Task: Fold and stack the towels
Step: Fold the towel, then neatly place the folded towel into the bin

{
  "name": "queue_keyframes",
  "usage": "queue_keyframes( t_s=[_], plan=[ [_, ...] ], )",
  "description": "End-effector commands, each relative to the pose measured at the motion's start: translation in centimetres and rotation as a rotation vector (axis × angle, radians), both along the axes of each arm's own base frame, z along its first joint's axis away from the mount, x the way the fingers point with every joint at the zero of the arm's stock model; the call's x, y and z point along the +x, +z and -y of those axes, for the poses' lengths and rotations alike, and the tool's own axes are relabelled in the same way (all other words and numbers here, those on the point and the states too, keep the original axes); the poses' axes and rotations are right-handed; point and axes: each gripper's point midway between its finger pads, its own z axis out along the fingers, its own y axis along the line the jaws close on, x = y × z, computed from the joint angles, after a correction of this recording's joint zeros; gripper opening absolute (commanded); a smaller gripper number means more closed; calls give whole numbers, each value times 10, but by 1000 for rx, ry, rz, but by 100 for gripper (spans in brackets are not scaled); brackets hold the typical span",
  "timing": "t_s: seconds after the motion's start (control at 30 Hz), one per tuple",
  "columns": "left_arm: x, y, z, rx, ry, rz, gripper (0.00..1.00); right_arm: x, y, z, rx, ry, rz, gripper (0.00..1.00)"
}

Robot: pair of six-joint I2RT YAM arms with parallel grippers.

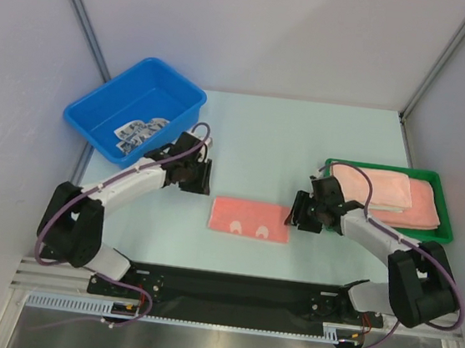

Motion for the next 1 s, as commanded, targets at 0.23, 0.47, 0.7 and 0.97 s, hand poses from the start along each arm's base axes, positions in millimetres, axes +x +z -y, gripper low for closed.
queue_keyframes(
  t_s=[0.23, 0.47, 0.7, 0.97],
  plan=[
    [26, 70, -8, -172, -18, 175, 39, 3, -19, -24, 31, 93, 22, 51],
    [24, 82, -11, -183, -27, 198, 40, -15, -39, -20, 17, 68, -55, 43],
    [23, 84, -9, -194, -42, 198, 40, -17, -26, -7, -50, 54, -39, 12],
    [23, 80, -6, -189, -74, 176, 40, 23, 57, 12, -186, 52, 62, 0]
  ],
)
